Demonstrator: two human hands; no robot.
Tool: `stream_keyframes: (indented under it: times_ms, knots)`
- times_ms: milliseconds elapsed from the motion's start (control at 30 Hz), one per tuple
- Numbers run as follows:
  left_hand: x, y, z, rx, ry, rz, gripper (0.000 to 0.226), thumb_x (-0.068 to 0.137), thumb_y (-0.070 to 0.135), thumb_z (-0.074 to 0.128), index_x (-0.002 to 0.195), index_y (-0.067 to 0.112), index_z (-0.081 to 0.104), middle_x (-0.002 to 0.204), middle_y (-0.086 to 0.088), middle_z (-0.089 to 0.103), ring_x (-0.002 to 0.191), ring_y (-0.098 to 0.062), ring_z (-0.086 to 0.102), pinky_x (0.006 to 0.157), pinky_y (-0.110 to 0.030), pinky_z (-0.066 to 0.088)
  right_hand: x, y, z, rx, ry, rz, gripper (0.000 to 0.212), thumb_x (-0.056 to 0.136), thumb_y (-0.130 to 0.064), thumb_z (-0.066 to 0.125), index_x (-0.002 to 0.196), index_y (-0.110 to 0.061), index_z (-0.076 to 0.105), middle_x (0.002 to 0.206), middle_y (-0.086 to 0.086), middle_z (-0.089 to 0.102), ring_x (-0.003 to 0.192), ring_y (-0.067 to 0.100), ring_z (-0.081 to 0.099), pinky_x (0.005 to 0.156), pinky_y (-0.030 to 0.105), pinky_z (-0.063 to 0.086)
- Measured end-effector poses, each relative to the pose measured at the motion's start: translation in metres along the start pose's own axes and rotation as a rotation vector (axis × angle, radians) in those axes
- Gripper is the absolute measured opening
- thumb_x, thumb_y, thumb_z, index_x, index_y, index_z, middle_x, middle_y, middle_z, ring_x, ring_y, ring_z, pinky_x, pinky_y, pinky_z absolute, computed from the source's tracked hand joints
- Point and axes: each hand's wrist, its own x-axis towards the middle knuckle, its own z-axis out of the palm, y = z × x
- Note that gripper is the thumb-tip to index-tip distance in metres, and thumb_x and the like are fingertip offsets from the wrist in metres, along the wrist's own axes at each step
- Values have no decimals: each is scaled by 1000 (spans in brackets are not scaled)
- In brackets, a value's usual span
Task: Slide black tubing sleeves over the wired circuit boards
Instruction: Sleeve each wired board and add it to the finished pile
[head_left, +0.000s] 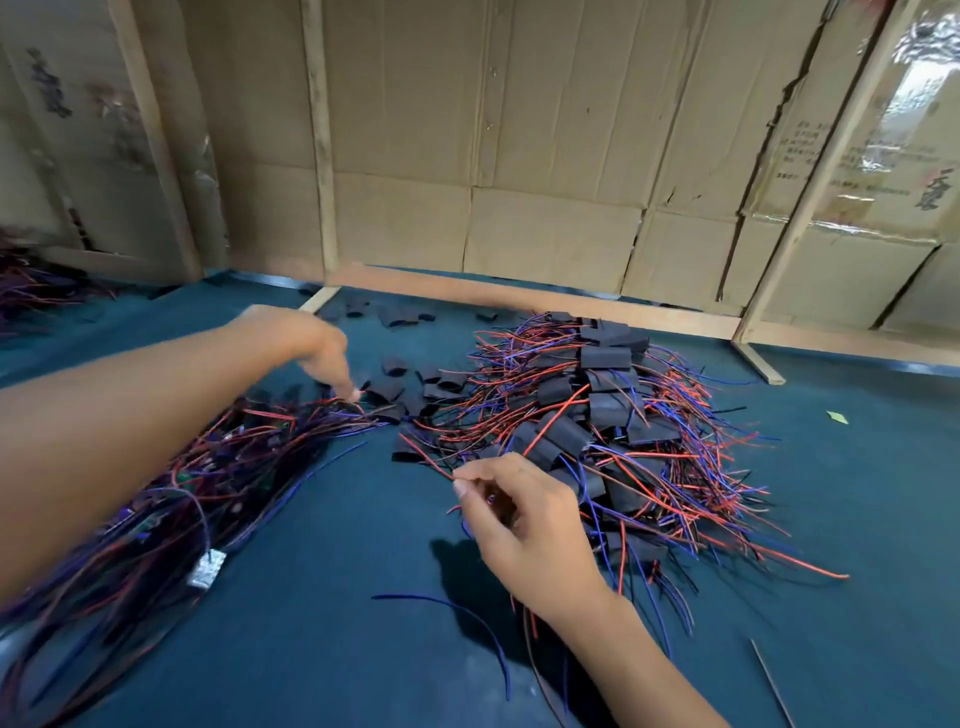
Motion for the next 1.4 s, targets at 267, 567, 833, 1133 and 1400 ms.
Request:
stream_keyframes:
  times_ms: [267, 567, 833, 1133, 1400]
  knots:
    - [-16, -48, 42, -363, 44, -86, 31, 78, 32, 81, 94, 7, 70, 92, -19, 71, 69, -30, 65, 57, -34, 58, 1, 2, -2, -25, 30, 8, 10, 91, -16, 69, 95, -24, 72, 90, -19, 66, 80, -3, 62, 74, 7, 41]
    - [-49, -21, 32, -34, 116, -188, 32, 90, 43, 58, 103, 15, 49, 122, -10, 41, 119, -34, 41, 94, -47, 47, 1, 3, -5, -37, 22, 20, 8, 92, -16, 70, 97, -21, 73, 91, -17, 67, 80, 1, 63, 72, 10, 42]
    - [-78, -17, 24, -161, -103, -137, 30, 92, 16, 63, 118, 4, 53, 94, -14, 72, 84, -25, 75, 78, -39, 62, 1, 2, -1, -14, 6, -5, 7, 93, -20, 68, 97, -26, 71, 92, -15, 65, 79, 6, 63, 72, 12, 44]
    - [-103, -6, -18, 71, 259, -160, 7, 86, 9, 58, 83, 4, 54, 71, -9, 58, 59, -25, 61, 58, -32, 52, 1, 1, -1, 2, 27, 25, 10, 92, -24, 66, 99, -30, 68, 97, -18, 67, 84, 4, 65, 74, 12, 45]
    - [-113, -13, -51, -41, 710, -159, 16, 98, 19, 56, 104, 5, 62, 81, -14, 50, 75, -32, 47, 65, -39, 39, 3, -1, -3, 12, 30, 41, 9, 93, -18, 69, 99, -23, 74, 93, -18, 68, 85, 4, 66, 75, 11, 45]
